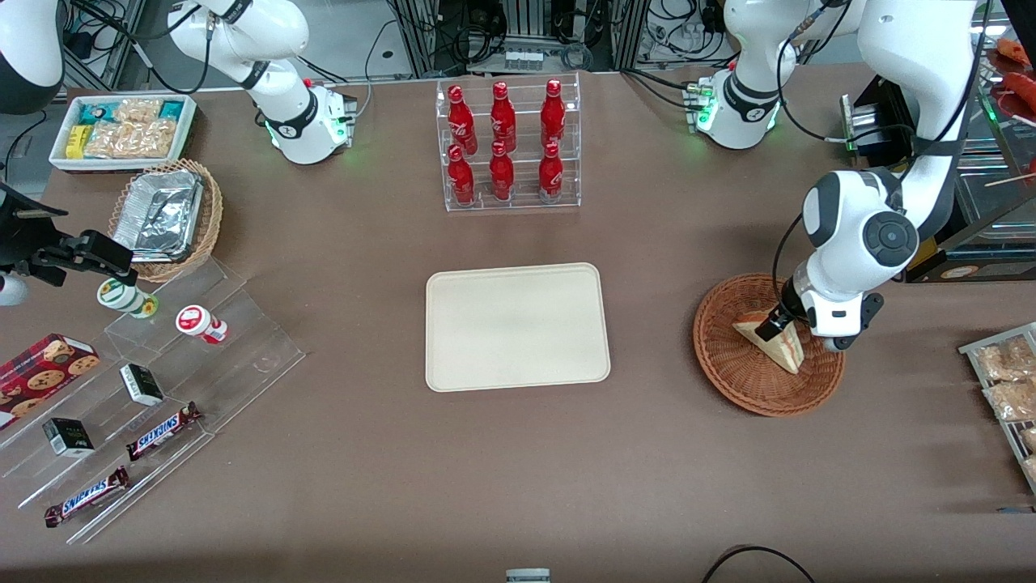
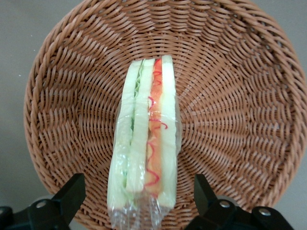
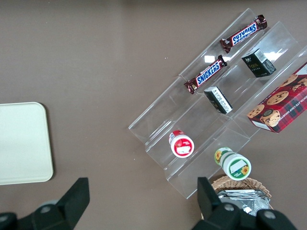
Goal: Place sandwich from basket to tray
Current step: 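Lower the left gripper and close it on the sandwich's upright edge, then lift the sandwich and carry it with the left gripper over the cream tray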
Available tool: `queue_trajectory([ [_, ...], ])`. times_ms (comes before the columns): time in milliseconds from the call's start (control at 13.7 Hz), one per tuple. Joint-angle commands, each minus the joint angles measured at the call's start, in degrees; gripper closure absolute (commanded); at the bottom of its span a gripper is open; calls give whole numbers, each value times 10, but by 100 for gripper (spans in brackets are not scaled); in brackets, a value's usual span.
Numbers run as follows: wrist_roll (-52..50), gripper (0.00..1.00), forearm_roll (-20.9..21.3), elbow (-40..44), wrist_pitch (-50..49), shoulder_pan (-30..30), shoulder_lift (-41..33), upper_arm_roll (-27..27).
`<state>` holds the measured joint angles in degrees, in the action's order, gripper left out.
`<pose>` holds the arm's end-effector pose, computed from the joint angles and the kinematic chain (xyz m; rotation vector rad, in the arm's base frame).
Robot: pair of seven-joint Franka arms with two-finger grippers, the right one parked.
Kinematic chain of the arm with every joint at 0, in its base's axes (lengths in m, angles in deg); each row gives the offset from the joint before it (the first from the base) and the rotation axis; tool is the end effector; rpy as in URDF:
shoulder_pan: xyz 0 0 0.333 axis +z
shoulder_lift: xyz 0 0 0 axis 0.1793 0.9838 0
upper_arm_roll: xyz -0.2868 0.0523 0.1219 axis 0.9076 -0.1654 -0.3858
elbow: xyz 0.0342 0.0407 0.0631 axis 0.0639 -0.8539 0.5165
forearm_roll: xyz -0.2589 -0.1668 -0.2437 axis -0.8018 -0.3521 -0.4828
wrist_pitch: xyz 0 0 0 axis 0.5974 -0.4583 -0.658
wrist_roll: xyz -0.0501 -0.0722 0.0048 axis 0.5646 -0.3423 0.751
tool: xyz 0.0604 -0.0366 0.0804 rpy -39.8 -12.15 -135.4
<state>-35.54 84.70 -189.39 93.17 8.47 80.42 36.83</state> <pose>0.5380 -0.0438 0.2631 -2.8966 -1.1982 0.0635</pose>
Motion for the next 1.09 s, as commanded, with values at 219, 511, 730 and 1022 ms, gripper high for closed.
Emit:
queue_trajectory([
  [219, -27, 100, 6, -1, 13, 3, 7, 0],
  [511, -27, 100, 7, 16, -18, -2, -5, 1],
  [730, -18, 100, 14, 78, -105, -21, -8, 7],
  [1022, 35, 100, 14, 137, -158, -81, -3, 10],
])
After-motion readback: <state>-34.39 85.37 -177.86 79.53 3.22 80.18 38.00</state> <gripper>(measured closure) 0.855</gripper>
